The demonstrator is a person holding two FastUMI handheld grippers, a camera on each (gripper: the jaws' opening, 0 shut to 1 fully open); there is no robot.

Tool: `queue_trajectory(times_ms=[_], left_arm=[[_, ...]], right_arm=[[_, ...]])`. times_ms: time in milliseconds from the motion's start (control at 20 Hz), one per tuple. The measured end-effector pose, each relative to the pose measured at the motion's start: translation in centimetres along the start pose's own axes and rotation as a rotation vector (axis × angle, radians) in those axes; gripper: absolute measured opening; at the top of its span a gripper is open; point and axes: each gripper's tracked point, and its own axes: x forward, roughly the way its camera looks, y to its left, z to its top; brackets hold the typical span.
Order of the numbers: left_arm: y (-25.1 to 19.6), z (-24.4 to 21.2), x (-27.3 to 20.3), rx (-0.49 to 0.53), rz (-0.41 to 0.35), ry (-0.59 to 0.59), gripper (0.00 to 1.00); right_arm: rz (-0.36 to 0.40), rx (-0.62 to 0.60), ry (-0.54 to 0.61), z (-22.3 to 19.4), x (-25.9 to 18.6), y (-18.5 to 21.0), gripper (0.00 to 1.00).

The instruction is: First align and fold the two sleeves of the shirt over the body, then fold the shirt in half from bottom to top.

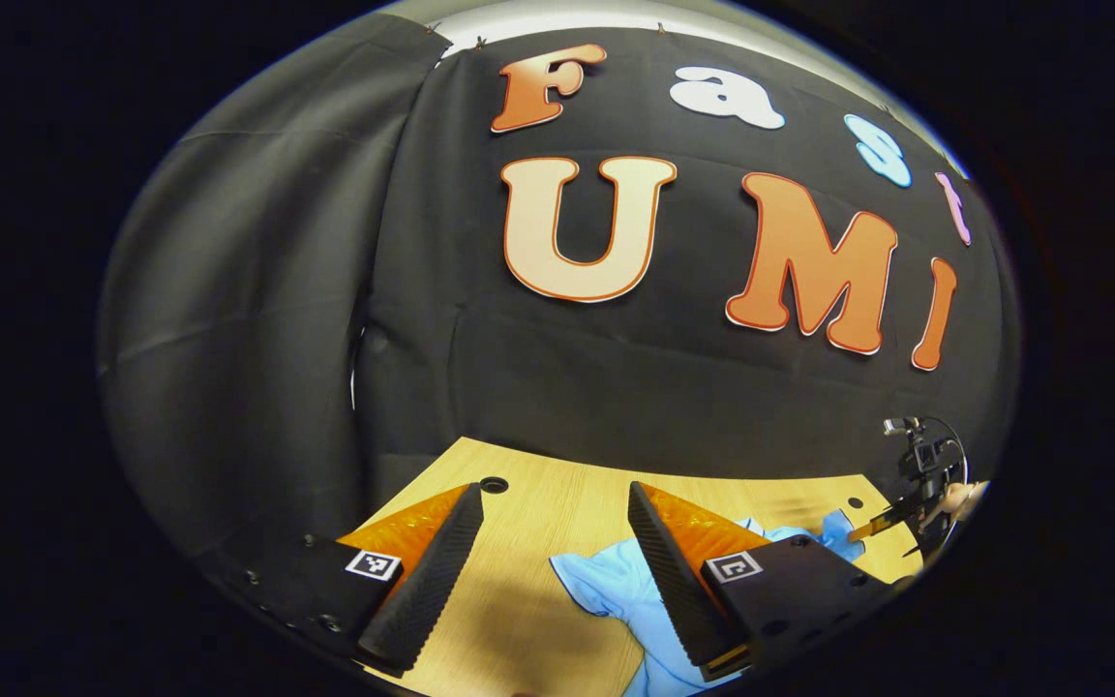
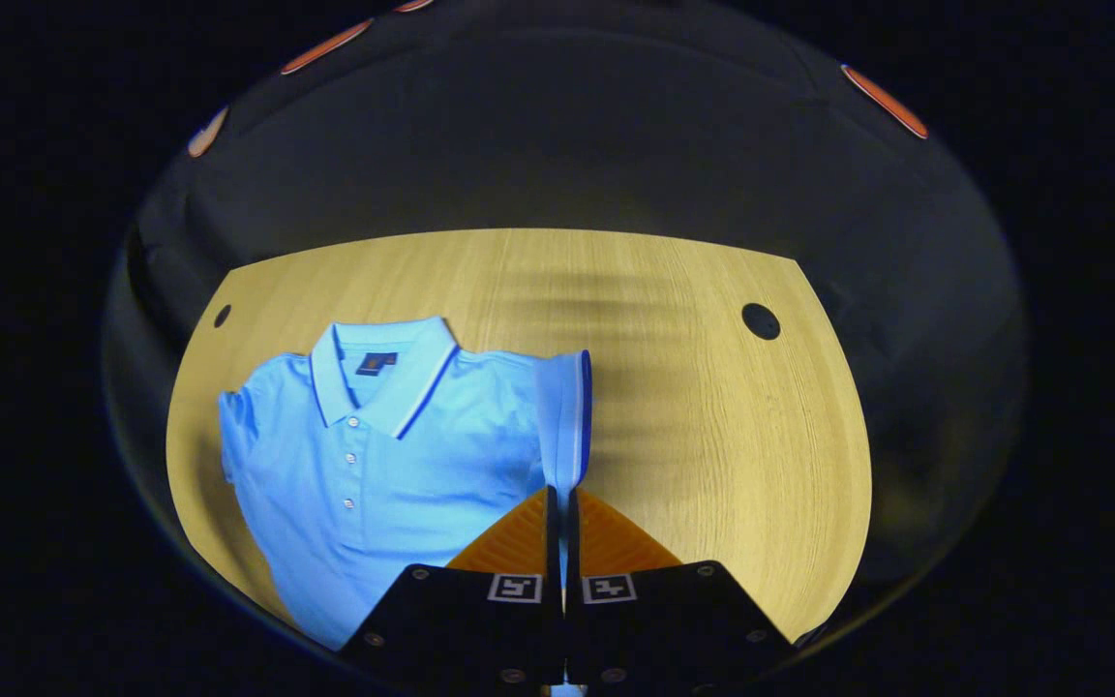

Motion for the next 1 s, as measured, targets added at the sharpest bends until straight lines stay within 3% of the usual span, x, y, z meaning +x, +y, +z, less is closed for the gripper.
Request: queue_trajectory(times_ms=[300,700,1000], left_arm=[[2.1,0.8,-0.9,-0.006,-0.018,-0.02,0.99],[3.1,0.5,-1.4,-0.007,-0.047,-0.006,0.99],[3.3,0.1,-1.4,-0.01,-0.048,0.017,0.99]], right_arm=[[0.093,-0.017,-0.024,0.0,-2.3,7.3,0.01],[0.164,-0.104,0.06,-3.6,-0.8,14.9,0.02],[0.21,-0.126,0.102,-5.3,-0.7,18.0,0.12]])
